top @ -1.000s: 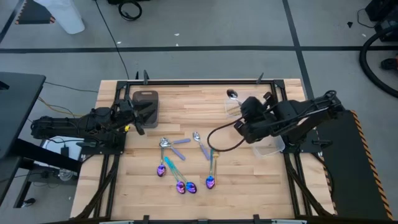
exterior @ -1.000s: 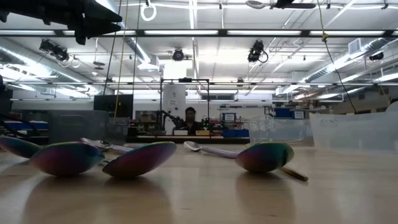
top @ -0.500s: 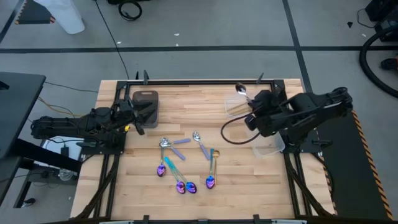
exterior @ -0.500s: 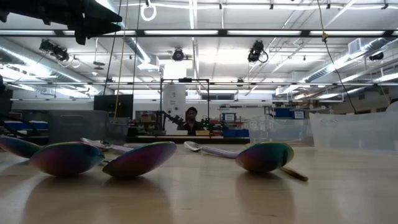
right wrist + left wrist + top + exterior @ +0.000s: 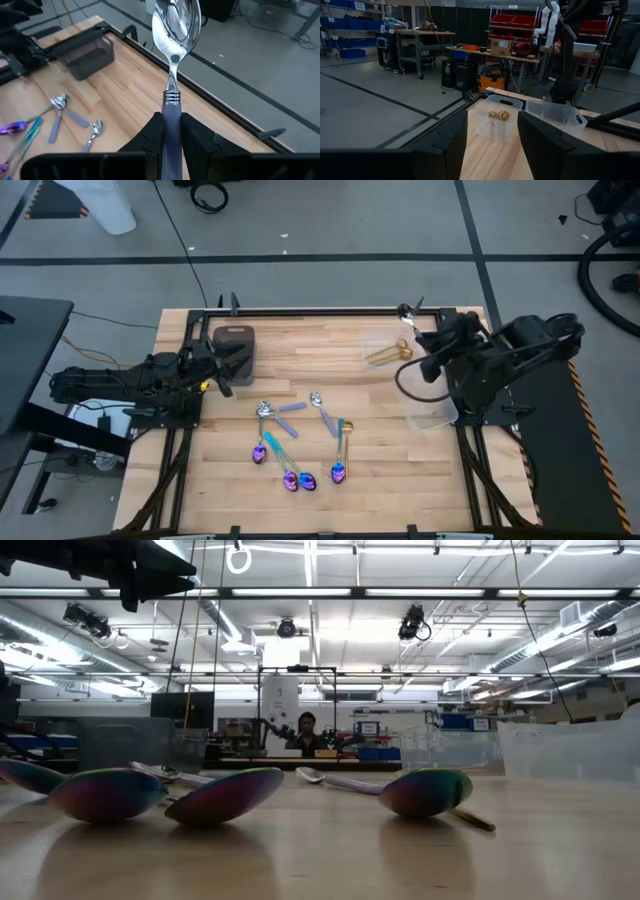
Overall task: Sort silverware by color (type)
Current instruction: Put the purple spoon into the bottom transparent bin
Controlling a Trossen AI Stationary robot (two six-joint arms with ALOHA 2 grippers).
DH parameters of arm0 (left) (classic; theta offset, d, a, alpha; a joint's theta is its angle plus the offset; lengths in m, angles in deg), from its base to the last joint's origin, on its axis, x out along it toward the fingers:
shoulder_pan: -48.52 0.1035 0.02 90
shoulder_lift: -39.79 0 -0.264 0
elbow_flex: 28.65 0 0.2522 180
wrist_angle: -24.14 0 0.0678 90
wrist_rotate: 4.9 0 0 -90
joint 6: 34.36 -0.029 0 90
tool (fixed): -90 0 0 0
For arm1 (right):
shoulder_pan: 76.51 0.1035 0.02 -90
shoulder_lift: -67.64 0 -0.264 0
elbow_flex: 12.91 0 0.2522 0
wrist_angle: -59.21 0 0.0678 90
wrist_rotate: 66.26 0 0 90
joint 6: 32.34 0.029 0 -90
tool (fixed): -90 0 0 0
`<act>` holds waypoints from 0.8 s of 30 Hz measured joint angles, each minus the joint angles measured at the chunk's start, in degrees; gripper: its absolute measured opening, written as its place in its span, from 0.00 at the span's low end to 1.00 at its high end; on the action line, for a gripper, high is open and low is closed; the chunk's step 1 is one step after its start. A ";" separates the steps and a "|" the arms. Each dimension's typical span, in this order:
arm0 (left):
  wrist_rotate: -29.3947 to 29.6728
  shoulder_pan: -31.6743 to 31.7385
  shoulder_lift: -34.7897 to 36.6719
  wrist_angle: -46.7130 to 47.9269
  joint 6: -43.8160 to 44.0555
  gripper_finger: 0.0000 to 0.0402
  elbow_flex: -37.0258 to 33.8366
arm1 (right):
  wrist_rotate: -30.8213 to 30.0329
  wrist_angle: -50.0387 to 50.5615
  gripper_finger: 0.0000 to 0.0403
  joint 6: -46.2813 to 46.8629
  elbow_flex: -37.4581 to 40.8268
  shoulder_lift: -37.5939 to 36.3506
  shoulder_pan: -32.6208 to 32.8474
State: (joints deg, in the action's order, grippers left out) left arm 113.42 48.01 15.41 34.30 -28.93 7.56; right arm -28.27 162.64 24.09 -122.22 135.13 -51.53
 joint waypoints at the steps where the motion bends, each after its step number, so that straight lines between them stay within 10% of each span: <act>1: 0.00 0.01 0.01 -0.01 0.00 0.45 0.00 | 0.00 0.00 0.15 0.00 0.00 -0.44 0.19; 24: 0.02 0.00 0.02 -0.02 0.00 0.45 0.01 | 9.49 0.35 0.15 0.91 3.19 -4.88 -1.73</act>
State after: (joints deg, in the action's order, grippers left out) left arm 113.44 48.01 15.43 34.28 -28.93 7.57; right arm -18.78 162.99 25.00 -119.03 130.25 -53.27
